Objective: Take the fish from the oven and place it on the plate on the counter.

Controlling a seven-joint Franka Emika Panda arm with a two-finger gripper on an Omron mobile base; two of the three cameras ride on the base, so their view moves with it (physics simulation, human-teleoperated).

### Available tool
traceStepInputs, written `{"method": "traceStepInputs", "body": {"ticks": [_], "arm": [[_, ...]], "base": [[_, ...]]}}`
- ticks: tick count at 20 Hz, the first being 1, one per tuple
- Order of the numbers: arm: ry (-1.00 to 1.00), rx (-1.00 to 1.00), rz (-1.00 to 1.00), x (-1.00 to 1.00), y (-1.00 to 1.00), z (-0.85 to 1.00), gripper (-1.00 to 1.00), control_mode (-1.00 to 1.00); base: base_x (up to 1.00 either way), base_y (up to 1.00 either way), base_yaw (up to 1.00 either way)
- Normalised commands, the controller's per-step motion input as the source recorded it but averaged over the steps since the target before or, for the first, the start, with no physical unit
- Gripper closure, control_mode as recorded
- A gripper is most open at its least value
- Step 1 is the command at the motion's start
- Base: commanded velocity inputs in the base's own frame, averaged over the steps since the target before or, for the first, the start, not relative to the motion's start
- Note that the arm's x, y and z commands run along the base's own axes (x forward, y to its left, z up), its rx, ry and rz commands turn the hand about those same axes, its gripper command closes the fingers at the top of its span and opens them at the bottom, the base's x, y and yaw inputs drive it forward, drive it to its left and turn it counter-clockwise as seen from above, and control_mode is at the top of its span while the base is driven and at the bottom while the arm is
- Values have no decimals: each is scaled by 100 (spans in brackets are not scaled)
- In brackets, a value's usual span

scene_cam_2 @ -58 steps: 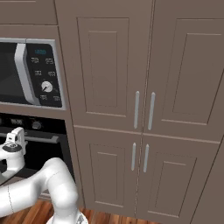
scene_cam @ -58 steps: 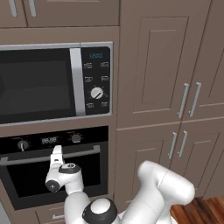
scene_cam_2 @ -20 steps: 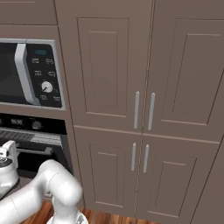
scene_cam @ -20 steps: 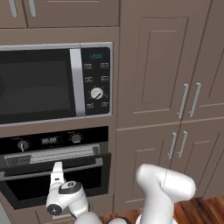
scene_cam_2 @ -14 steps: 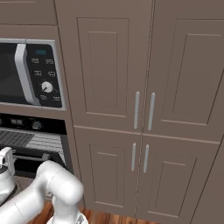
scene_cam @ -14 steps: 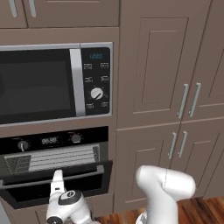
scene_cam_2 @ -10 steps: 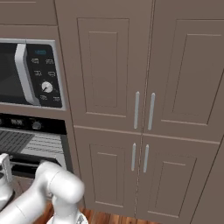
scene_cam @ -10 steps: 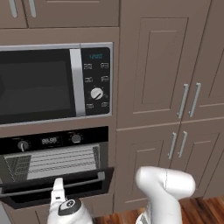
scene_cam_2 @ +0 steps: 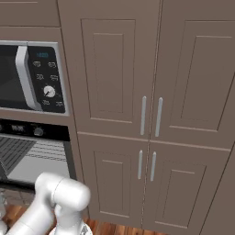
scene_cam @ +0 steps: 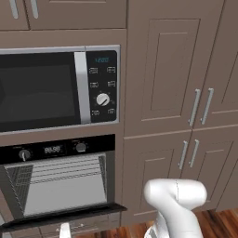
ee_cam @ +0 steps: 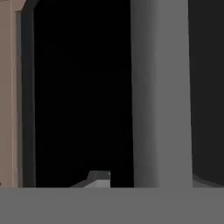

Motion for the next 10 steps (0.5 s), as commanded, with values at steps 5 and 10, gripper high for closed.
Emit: {"method": "traceStepInputs", "body": {"ticks": [5,10], "arm": [[-11,0,2,-82,0,-100,100,-100],[-9,0,1,-76,0,-87,100,-100]], "base": [[0,0,0],[0,0,0]]}}
